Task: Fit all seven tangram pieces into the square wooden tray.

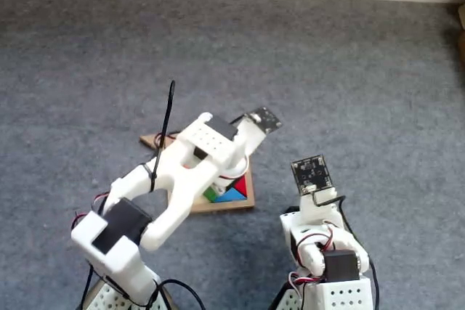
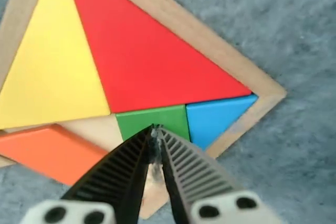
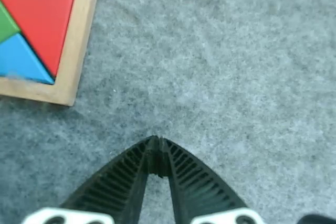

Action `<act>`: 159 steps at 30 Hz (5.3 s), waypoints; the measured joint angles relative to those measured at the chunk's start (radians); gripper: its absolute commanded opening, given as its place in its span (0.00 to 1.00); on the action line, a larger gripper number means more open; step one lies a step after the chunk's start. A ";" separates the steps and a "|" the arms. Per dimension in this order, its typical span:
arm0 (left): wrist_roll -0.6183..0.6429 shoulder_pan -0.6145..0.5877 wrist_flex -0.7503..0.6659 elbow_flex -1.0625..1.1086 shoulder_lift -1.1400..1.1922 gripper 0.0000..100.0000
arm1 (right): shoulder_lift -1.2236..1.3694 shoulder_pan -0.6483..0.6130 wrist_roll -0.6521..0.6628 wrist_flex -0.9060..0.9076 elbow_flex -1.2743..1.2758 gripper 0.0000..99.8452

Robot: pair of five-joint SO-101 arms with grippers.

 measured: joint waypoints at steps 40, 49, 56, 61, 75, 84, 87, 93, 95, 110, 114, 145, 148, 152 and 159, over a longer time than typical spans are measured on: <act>0.049 -0.362 -0.172 0.275 -0.341 0.04 | 0.000 0.000 0.000 0.000 0.000 0.01; 0.078 -0.307 -0.272 0.310 -0.276 0.04 | 0.000 0.000 0.000 0.000 0.000 0.01; 0.081 -0.351 -0.224 0.192 -0.120 0.04 | 0.000 0.000 0.000 0.000 0.000 0.01; 0.081 -0.371 -0.210 0.170 -0.107 0.02 | 0.000 0.000 0.000 0.000 0.000 0.01; 0.080 -0.509 -0.115 0.172 -0.368 0.22 | 0.000 0.000 0.000 0.000 0.000 0.01; 0.094 -0.632 -0.089 0.124 -0.315 0.25 | 0.000 0.000 0.000 0.000 0.000 0.01; 0.173 -0.632 -0.089 0.071 -0.224 0.28 | 0.000 0.000 0.000 0.000 0.000 0.01; 0.387 -0.632 -0.086 -0.084 -0.011 0.29 | 0.000 0.000 0.000 0.000 0.000 0.01; 0.445 -0.632 -0.077 -0.129 0.038 0.29 | 0.000 0.000 0.000 0.000 0.000 0.01; 0.554 -0.637 0.018 -0.269 0.230 0.29 | 0.000 0.000 0.000 0.000 0.000 0.01; 0.554 -0.655 0.020 -0.282 0.239 0.29 | 0.000 0.000 0.000 0.000 0.000 0.01; 0.647 -0.638 0.052 -0.325 0.296 0.11 | 0.000 0.000 0.000 0.000 0.000 0.01; 0.647 -0.626 0.052 -0.327 0.299 0.09 | 0.000 0.000 0.000 0.000 0.000 0.01; 0.647 -0.624 0.052 -0.327 0.299 0.08 | 0.000 0.000 0.000 0.000 0.000 0.01; 0.565 -0.628 0.130 -0.400 0.315 0.08 | 0.000 0.000 0.000 0.000 0.000 0.01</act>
